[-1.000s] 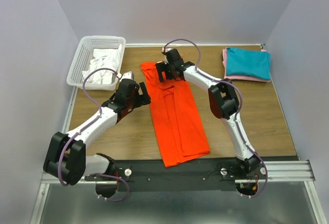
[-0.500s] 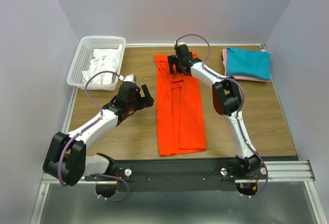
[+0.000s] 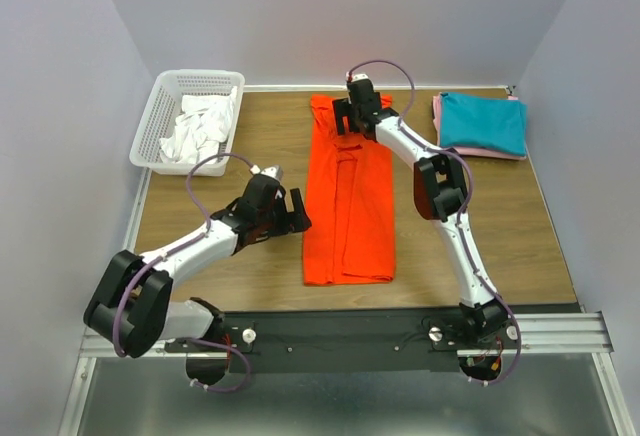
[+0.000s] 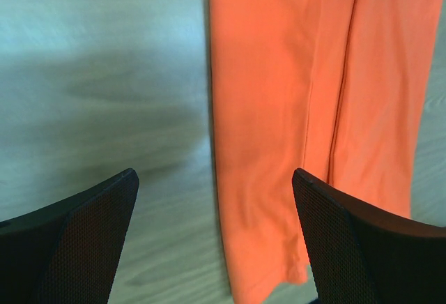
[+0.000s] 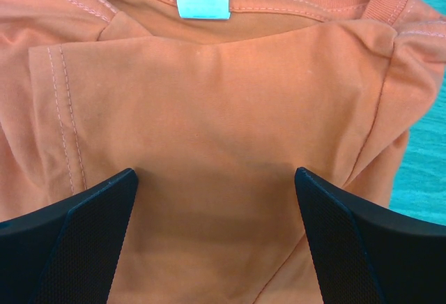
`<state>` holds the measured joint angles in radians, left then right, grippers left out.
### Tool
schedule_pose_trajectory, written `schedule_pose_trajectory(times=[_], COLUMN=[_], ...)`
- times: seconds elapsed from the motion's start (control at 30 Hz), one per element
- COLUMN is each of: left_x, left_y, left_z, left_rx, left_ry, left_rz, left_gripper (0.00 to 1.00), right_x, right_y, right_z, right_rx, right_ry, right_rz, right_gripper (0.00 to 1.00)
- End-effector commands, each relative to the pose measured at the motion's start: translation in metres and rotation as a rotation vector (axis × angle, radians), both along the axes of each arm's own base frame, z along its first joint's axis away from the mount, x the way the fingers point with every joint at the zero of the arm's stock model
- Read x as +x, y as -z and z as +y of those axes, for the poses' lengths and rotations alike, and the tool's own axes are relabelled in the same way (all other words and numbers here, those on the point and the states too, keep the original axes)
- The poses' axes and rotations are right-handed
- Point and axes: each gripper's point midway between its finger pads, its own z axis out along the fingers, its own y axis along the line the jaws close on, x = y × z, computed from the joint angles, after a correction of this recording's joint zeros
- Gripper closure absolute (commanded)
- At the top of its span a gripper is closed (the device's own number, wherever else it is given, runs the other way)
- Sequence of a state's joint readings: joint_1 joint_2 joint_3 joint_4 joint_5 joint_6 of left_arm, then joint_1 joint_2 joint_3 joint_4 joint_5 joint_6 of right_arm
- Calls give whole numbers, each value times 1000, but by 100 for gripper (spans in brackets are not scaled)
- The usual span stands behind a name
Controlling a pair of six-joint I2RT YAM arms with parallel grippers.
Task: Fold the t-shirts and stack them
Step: Fold the tshirt
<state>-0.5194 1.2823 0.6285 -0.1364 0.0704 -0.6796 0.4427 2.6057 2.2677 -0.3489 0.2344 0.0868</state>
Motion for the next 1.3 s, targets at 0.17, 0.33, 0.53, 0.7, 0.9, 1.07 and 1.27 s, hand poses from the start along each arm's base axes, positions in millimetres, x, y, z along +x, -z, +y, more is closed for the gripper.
schedule_pose_trajectory(times=[0.17,0.33,0.53,0.7,0.9,1.07,1.27], left_x=[-62,-69,-60,-52,-53,-56,-59], left_y=[12,-2,-13,-19,-12,-5,-2], left_z=[-6,-1,15,23,26,23,24], left_rx=[-48,-114,-119,-78,-78,-91,-87], left_ry=[19,-23,-139,-175,-177,-163,-152], left_rz=[104,52,-14,-44,-52,-41,-37], left_gripper=[2,2,2,2,2,2,2], right_x=[-29,-98,-268,-362,-444,-455,-459], right_y=[-78,-136,-81,-45,-19,-14,-13], right_z=[18,35,64,66,81,86,93], right_rx=[115,306,314,343,364,369,363], right_ry=[-155,-250,-231,-119,-193,-196,-210], right_rz=[-4,56,297,426,549,545,539], right_gripper=[0,0,0,2,14,30,39])
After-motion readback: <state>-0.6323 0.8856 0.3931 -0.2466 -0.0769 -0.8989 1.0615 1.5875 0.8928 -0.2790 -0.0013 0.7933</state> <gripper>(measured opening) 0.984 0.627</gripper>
